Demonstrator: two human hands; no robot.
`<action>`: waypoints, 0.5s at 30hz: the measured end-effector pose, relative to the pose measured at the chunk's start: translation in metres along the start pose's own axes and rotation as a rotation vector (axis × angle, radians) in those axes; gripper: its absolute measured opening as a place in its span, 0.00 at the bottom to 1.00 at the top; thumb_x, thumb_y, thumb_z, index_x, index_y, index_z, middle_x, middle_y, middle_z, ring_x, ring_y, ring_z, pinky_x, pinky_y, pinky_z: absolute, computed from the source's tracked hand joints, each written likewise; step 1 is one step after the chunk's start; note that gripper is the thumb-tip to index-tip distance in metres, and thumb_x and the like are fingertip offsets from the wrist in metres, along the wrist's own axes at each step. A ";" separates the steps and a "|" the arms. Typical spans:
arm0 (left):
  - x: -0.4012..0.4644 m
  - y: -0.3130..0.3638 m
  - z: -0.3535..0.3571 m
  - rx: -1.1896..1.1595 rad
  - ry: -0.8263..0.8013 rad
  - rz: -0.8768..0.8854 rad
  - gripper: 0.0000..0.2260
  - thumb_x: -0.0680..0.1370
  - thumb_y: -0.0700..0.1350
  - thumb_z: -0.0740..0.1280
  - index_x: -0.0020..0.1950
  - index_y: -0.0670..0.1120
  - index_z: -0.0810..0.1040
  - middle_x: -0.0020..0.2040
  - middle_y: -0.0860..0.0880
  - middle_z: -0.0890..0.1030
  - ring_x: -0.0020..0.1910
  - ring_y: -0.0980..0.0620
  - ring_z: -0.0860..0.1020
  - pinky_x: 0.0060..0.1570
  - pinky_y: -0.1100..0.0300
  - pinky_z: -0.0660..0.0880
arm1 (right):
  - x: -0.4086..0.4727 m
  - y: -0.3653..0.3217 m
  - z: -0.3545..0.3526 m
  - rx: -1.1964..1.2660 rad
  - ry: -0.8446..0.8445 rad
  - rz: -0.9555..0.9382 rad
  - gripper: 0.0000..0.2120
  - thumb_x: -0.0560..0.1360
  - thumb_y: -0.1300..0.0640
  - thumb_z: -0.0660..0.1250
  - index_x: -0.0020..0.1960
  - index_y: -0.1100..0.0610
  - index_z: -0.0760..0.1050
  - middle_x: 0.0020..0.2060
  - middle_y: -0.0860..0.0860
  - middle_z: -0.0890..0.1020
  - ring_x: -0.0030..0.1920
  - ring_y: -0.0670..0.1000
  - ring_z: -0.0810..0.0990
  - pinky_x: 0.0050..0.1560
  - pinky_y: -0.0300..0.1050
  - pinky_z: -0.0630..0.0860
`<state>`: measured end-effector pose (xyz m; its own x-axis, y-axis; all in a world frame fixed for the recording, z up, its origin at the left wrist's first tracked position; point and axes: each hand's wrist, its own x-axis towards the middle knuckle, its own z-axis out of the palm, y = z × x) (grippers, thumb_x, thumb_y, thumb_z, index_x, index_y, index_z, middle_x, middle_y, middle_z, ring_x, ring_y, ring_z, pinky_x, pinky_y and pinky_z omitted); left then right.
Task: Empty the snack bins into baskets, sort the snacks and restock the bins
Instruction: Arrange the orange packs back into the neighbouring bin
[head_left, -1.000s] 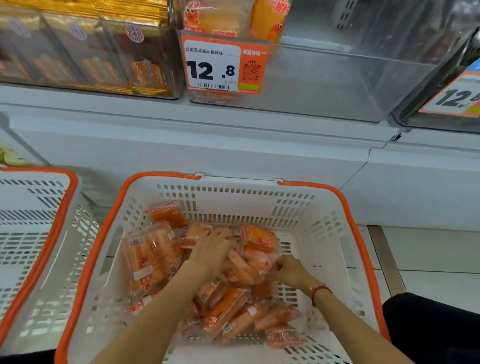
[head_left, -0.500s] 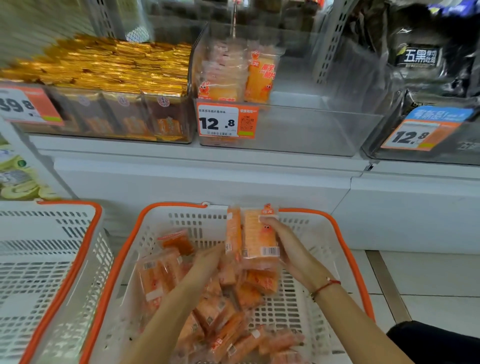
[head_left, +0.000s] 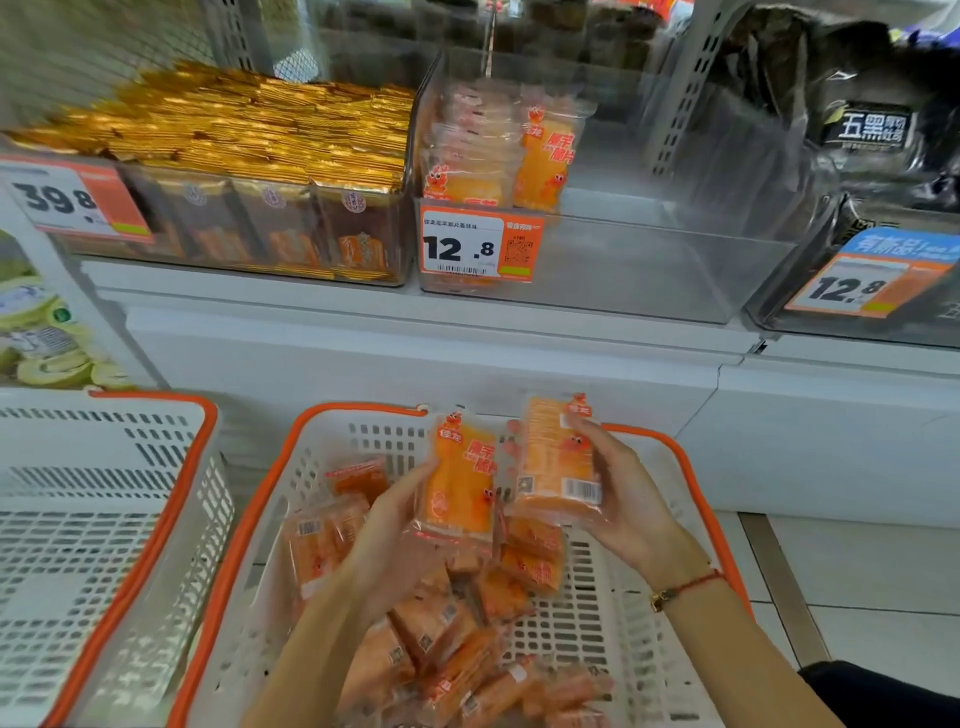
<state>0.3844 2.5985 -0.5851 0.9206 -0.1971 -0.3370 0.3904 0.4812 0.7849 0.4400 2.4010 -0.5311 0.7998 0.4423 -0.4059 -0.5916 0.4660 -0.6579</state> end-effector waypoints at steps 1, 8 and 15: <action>-0.003 -0.001 0.000 0.001 0.000 0.000 0.20 0.83 0.54 0.53 0.68 0.46 0.74 0.62 0.42 0.80 0.61 0.42 0.79 0.61 0.43 0.72 | 0.002 -0.001 -0.003 0.017 0.012 0.002 0.15 0.80 0.55 0.61 0.64 0.60 0.74 0.52 0.59 0.84 0.50 0.58 0.84 0.42 0.56 0.82; 0.011 -0.015 0.012 0.226 0.043 -0.026 0.28 0.78 0.63 0.62 0.74 0.51 0.65 0.68 0.50 0.76 0.66 0.51 0.75 0.70 0.43 0.66 | 0.013 0.015 0.009 -0.346 0.095 -0.082 0.22 0.79 0.42 0.57 0.67 0.54 0.71 0.52 0.53 0.82 0.51 0.53 0.81 0.50 0.50 0.80; 0.022 -0.025 0.027 0.092 0.104 -0.031 0.22 0.80 0.64 0.52 0.67 0.56 0.73 0.59 0.53 0.82 0.58 0.54 0.81 0.53 0.52 0.79 | 0.017 0.046 0.021 -0.807 0.305 -0.290 0.29 0.77 0.54 0.69 0.72 0.39 0.61 0.67 0.43 0.67 0.62 0.44 0.72 0.54 0.42 0.77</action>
<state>0.3947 2.5594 -0.5979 0.9041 -0.1191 -0.4103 0.4223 0.3947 0.8160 0.4244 2.4456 -0.5549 0.9663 0.1160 -0.2300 -0.2038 -0.2018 -0.9580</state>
